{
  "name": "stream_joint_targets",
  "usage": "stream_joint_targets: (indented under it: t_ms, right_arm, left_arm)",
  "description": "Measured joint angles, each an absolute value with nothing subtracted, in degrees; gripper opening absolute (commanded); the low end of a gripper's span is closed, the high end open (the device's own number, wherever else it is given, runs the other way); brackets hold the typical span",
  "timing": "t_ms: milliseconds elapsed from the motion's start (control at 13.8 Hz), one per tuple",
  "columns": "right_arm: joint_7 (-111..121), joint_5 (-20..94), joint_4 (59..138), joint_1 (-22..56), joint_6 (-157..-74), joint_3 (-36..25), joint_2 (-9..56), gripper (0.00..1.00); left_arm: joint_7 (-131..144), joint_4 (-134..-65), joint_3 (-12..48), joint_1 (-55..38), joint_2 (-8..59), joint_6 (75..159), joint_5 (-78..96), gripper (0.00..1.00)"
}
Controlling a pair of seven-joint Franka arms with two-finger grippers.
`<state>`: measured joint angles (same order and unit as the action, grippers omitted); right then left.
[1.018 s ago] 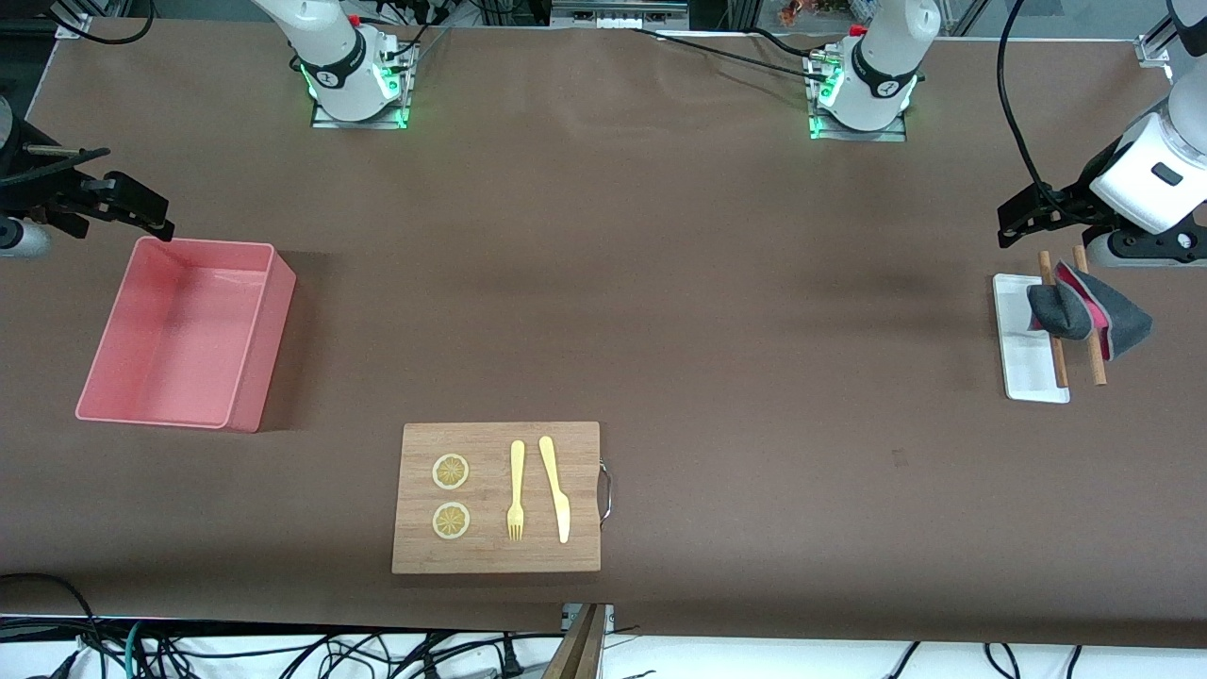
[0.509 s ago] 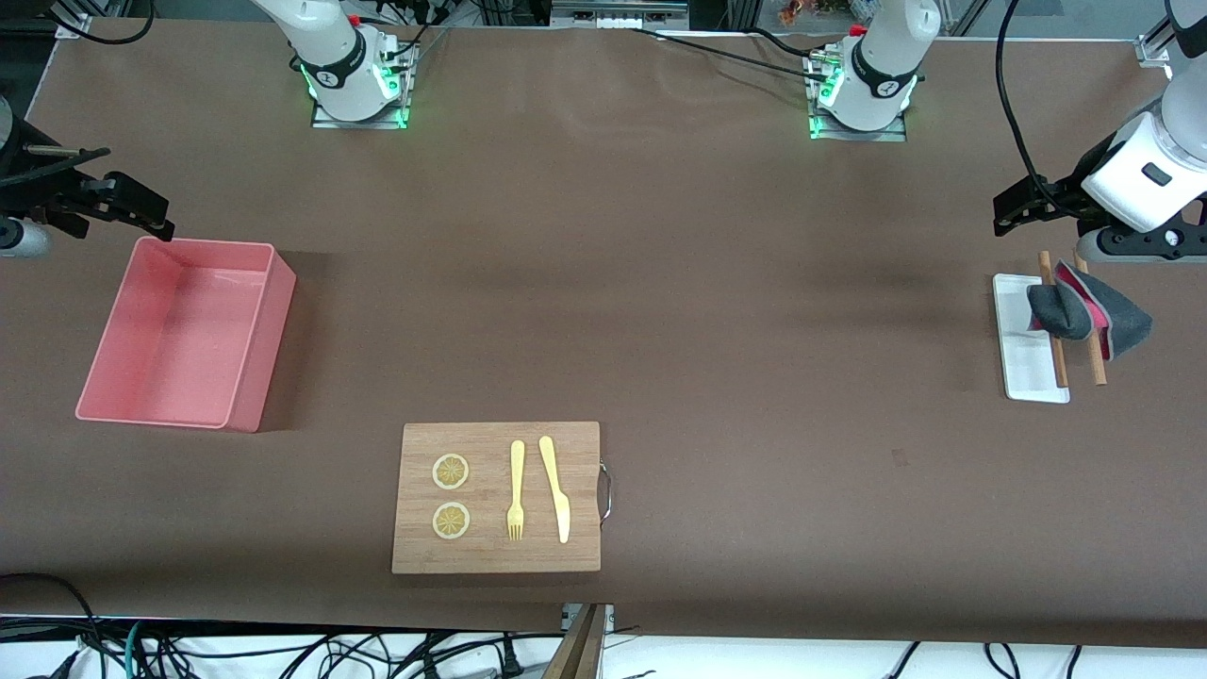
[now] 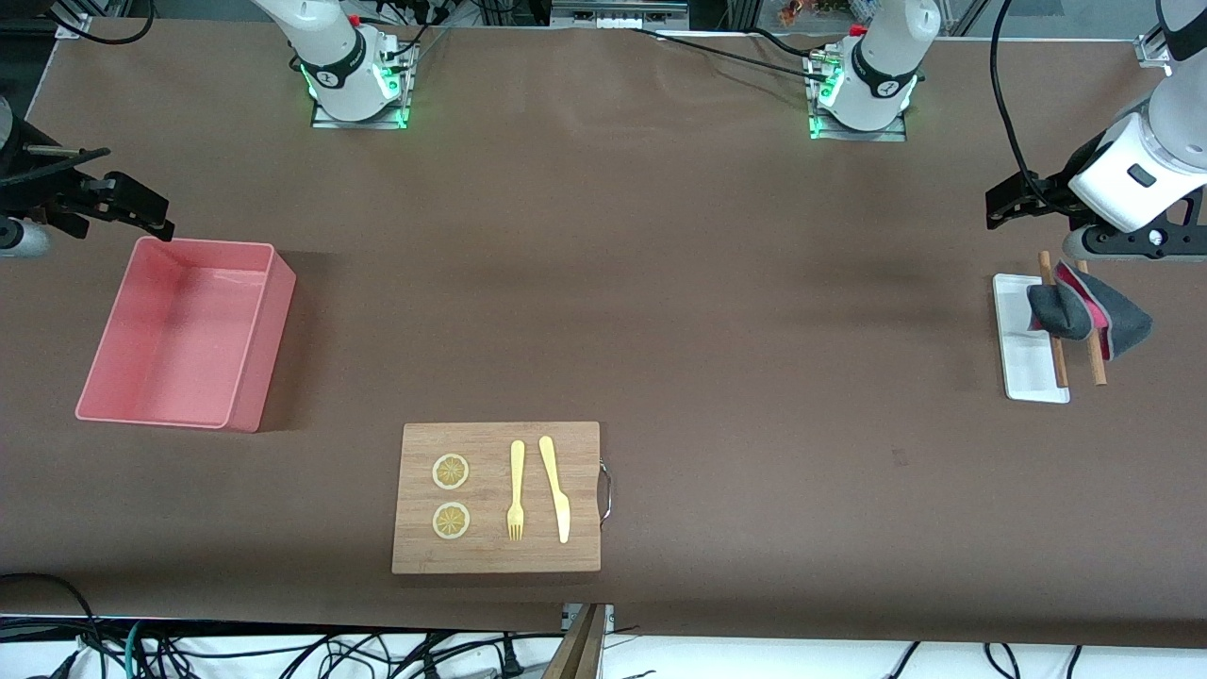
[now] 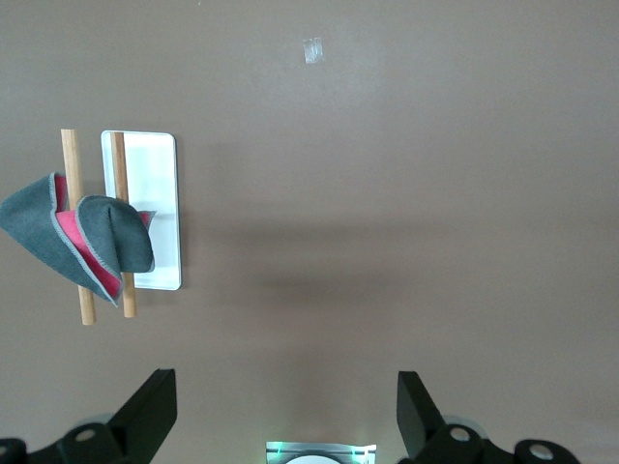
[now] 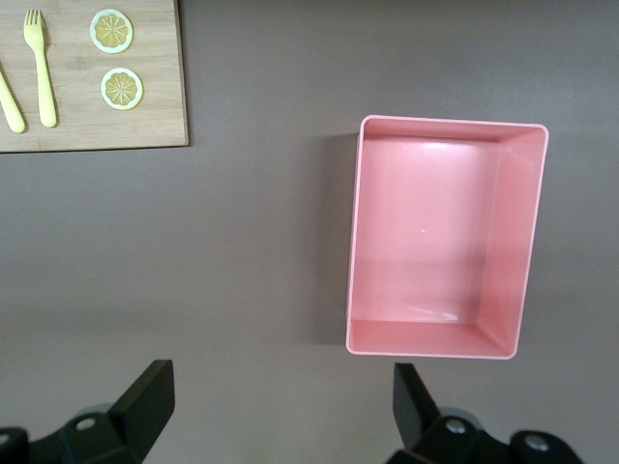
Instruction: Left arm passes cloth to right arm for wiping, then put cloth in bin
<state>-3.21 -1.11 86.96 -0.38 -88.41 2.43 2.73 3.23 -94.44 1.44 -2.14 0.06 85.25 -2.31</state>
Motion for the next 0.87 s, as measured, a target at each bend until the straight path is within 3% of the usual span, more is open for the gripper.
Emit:
stream_joint_targets:
  t_ms: [873]
  right_arm:
    - [-3.2,-1.1,87.0,-0.4,-88.4,2.4,2.7,1.00]
  left_arm:
    - [3.3,-94.5,0.9,0.3,2.0,82.7,-2.3,1.00]
